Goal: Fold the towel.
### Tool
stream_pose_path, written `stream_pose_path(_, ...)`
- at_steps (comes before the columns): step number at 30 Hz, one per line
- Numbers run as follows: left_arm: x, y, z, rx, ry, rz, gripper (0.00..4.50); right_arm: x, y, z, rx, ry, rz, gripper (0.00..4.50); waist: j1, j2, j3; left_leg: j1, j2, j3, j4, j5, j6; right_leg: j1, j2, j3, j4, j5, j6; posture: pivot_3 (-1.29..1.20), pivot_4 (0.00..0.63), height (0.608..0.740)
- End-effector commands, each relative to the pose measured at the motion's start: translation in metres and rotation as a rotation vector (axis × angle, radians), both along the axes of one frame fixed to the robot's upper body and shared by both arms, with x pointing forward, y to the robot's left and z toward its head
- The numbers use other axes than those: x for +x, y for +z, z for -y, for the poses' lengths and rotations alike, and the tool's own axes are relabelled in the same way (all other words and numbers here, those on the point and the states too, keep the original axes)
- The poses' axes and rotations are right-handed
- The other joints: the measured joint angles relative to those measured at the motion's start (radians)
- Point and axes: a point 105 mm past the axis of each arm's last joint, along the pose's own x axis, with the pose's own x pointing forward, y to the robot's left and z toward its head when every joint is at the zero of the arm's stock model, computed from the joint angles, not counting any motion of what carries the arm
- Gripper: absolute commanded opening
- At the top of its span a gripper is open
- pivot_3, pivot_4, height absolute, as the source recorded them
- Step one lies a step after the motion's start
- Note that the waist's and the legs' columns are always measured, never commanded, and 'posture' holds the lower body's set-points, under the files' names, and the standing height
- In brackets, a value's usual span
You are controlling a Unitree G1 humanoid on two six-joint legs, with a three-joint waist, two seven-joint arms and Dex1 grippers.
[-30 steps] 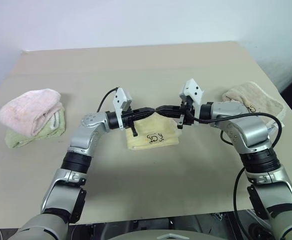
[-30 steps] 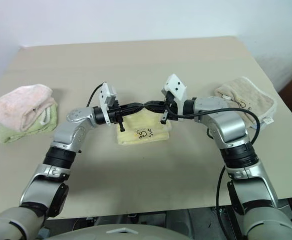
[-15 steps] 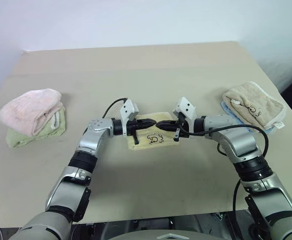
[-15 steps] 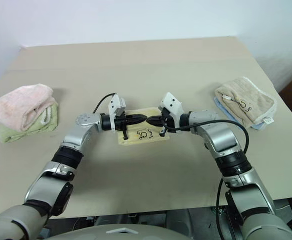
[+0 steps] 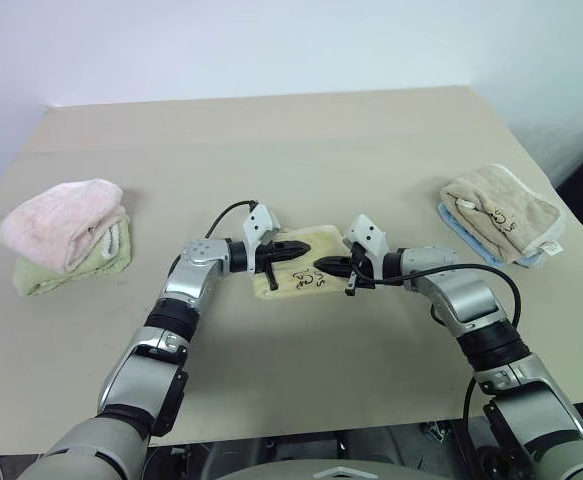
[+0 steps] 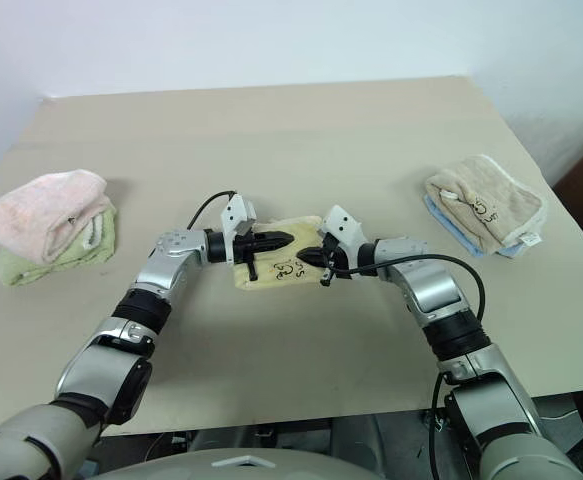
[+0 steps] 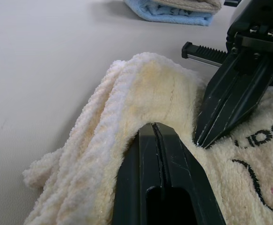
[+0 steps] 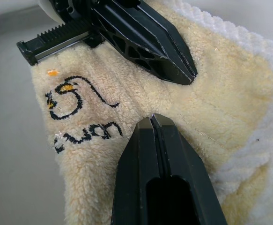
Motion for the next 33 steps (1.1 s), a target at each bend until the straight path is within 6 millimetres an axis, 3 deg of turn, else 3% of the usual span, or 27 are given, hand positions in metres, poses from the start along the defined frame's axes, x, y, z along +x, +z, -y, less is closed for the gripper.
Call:
stream_pose_path(1,-0.001,0.0,-0.004,0.01,-0.004,0.007,0.02,0.006,0.006,0.004,0.025,-0.032,0.009,0.0,0.0,0.0,0.0,0.0,0.0,0.0,0.0,0.0,0.0,0.001,0.0,0.0,0.0,0.0,0.0,0.0,0.15,0.728)
stream_pose_path(6,-0.006,0.041,-0.011,-0.101,-0.072,0.075,0.02,0.008,0.048,-0.004,0.154,0.014,0.049,0.0,-0.005,0.0,0.0,-0.003,0.0,0.0,0.001,0.0,0.0,-0.001,0.0,0.0,0.003,0.0,0.0,0.0,0.15,0.728)
stream_pose_path(9,-0.014,0.053,-0.019,-0.106,-0.112,0.096,0.02,0.013,0.067,-0.004,0.2,0.012,0.07,0.0,-0.01,0.0,0.0,-0.006,0.0,0.0,0.002,0.001,0.001,-0.006,-0.001,0.0,0.007,0.0,0.0,0.0,0.15,0.728)
stream_pose_path(15,-0.028,0.069,-0.028,-0.125,-0.161,0.111,0.02,0.02,0.076,-0.004,0.216,0.001,0.079,0.0,-0.02,0.0,0.0,-0.006,0.0,-0.001,0.0,0.001,0.001,-0.006,-0.001,0.0,0.007,0.0,0.0,0.0,0.15,0.728)
stream_pose_path(23,-0.057,0.035,-0.028,-0.043,-0.233,0.037,0.02,0.037,0.055,-0.008,0.154,-0.075,0.045,0.0,-0.023,0.0,0.001,-0.006,0.0,-0.001,-0.001,0.001,0.001,-0.007,-0.001,0.001,0.007,0.0,0.0,0.0,0.15,0.728)
stream_pose_path(33,-0.057,0.0,-0.032,0.011,-0.187,-0.04,0.02,0.044,0.035,-0.013,0.112,-0.097,0.028,0.0,-0.022,0.0,0.001,-0.006,-0.001,0.0,-0.001,0.002,0.0,-0.008,-0.001,0.001,0.007,0.0,-0.001,0.0,0.15,0.728)
